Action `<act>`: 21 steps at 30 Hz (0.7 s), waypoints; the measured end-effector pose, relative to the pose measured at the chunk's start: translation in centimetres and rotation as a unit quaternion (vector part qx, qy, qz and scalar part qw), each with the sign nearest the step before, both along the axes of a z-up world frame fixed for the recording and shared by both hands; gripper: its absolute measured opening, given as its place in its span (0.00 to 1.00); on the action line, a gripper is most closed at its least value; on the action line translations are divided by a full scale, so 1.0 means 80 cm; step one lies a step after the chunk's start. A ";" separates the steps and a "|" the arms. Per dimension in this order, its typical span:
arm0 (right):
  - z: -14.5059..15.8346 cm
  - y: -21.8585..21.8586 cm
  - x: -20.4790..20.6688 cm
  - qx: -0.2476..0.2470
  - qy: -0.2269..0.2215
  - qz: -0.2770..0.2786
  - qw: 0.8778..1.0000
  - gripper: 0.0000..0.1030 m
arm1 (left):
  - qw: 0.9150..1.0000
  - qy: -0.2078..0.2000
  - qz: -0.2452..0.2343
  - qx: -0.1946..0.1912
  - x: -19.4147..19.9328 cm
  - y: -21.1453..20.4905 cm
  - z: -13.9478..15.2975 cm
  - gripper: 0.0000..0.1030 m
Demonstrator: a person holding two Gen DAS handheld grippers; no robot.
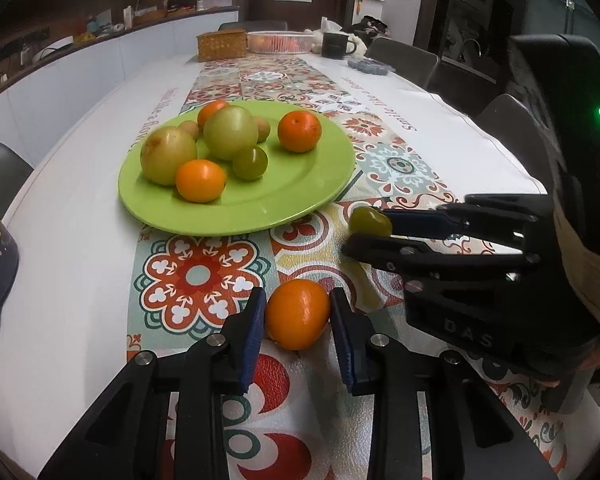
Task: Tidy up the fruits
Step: 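Grasp the tangerine with the left tool while the right tool grasps the green tomato, then carry the tangerine and green tomato onto the green plate and open both tools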
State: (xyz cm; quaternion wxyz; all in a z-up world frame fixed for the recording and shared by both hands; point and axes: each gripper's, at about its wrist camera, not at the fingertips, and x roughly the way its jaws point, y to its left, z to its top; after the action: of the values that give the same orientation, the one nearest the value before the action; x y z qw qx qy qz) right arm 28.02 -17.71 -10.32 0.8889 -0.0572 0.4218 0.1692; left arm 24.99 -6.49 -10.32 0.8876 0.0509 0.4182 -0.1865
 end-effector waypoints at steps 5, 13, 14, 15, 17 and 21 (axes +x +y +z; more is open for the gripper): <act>0.009 -0.006 -0.016 0.003 -0.008 -0.008 1.000 0.28 | 1.000 -0.008 0.008 -0.006 -0.005 0.003 0.010 0.31; 0.033 -0.008 -0.043 0.009 -0.024 -0.015 1.000 0.28 | 0.999 -0.019 0.021 -0.014 -0.024 0.010 0.031 0.31; 0.036 -0.008 -0.047 0.011 -0.027 -0.016 0.999 0.28 | 0.999 -0.021 0.022 -0.015 -0.028 0.012 0.034 0.31; 0.039 -0.009 -0.050 0.013 -0.029 -0.017 0.999 0.28 | 0.999 -0.024 0.023 -0.015 -0.032 0.012 0.037 0.31; 0.045 -0.009 -0.057 0.016 -0.032 -0.018 0.999 0.28 | 0.999 -0.027 0.023 -0.015 -0.039 0.014 0.043 0.31; 0.056 -0.008 -0.071 0.021 -0.039 -0.018 0.999 0.28 | 0.999 -0.037 0.025 -0.016 -0.051 0.016 0.055 0.31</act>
State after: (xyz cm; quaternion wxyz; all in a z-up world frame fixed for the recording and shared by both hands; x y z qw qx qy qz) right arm 22.38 -18.34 -5.82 0.9087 -0.0372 0.3839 0.1594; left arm 20.90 -5.21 -5.89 0.9073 0.0332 0.3836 -0.1692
